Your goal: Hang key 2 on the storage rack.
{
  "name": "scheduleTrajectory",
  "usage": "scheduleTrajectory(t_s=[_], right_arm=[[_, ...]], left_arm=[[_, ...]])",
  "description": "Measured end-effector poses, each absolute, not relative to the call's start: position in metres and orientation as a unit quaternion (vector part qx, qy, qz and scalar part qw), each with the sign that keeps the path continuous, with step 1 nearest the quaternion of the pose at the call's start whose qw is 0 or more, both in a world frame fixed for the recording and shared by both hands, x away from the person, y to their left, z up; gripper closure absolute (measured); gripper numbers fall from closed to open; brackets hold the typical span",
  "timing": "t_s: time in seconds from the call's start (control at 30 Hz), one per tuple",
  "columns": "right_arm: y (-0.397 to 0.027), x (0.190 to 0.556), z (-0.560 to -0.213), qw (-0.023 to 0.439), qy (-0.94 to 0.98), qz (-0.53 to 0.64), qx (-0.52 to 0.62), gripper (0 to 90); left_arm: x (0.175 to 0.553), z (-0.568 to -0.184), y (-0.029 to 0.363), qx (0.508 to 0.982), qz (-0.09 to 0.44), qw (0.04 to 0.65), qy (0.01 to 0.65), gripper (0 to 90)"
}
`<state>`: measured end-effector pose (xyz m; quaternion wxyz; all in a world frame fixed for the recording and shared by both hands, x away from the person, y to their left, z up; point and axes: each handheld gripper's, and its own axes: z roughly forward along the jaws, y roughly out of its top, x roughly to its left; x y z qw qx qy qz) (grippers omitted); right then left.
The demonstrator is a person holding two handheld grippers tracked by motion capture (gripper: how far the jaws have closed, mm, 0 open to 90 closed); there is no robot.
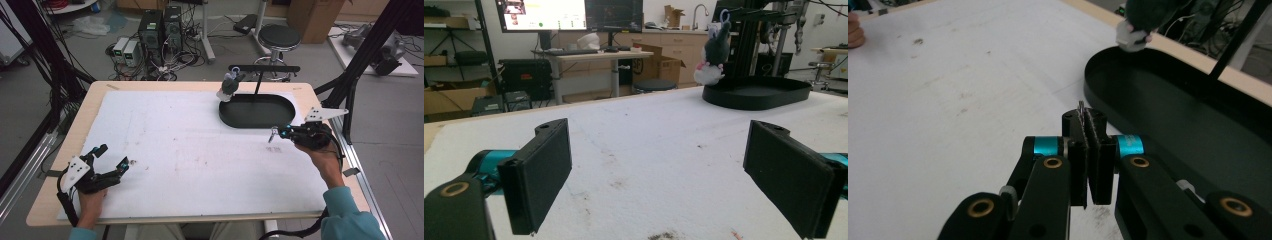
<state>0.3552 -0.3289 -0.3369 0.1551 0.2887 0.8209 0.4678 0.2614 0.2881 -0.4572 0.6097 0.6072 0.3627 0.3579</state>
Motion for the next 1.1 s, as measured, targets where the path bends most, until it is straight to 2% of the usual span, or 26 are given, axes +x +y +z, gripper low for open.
scheduleTrajectory(t_s=[0.6, 1.1], right_arm=[[-0.316, 0.388, -0.291, 0.179, 0.778, 0.520, 0.304, 89.1], [-0.301, 0.424, -0.265, 0.185, 0.769, 0.529, 0.308, 89.0]], left_arm=[[0.261, -0.457, 0.288, 0.607, 0.358, 0.609, 0.364, 12.4], [0.262, -0.457, 0.289, 0.607, 0.358, 0.609, 0.364, 12.4]])
